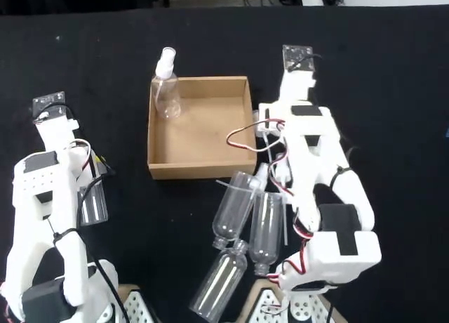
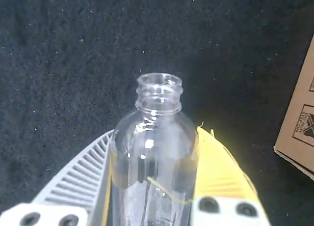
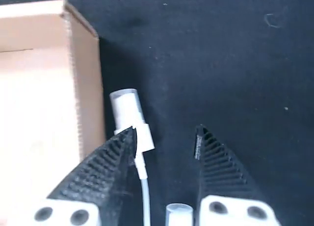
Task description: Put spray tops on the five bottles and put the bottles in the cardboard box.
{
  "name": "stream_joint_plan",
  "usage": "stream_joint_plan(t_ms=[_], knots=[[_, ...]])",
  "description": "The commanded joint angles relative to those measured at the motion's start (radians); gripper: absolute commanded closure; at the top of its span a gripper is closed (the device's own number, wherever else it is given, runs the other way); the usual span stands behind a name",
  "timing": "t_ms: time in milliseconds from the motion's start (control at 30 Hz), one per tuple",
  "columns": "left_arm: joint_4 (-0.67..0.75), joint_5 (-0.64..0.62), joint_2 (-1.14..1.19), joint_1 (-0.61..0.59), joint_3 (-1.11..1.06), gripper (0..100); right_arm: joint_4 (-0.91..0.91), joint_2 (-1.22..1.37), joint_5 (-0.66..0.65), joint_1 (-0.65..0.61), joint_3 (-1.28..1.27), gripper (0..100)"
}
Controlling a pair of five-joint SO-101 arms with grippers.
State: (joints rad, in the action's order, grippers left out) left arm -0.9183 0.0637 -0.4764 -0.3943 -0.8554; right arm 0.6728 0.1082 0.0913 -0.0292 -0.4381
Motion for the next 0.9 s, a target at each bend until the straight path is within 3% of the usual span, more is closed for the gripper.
stream_joint_plan(t_ms=[0,567,867], knots=[[0.015,-0.009,-0.043,0.013,0.015,95,0.009,-0.045,0.009,-0.025,0.053,81.8],[0.015,-0.009,-0.038,0.013,0.015,95,0.008,0.027,-0.069,-0.063,0.053,81.8],[0.015,-0.009,-0.037,0.013,0.015,95,0.008,0.028,-0.069,0.063,0.053,81.8]])
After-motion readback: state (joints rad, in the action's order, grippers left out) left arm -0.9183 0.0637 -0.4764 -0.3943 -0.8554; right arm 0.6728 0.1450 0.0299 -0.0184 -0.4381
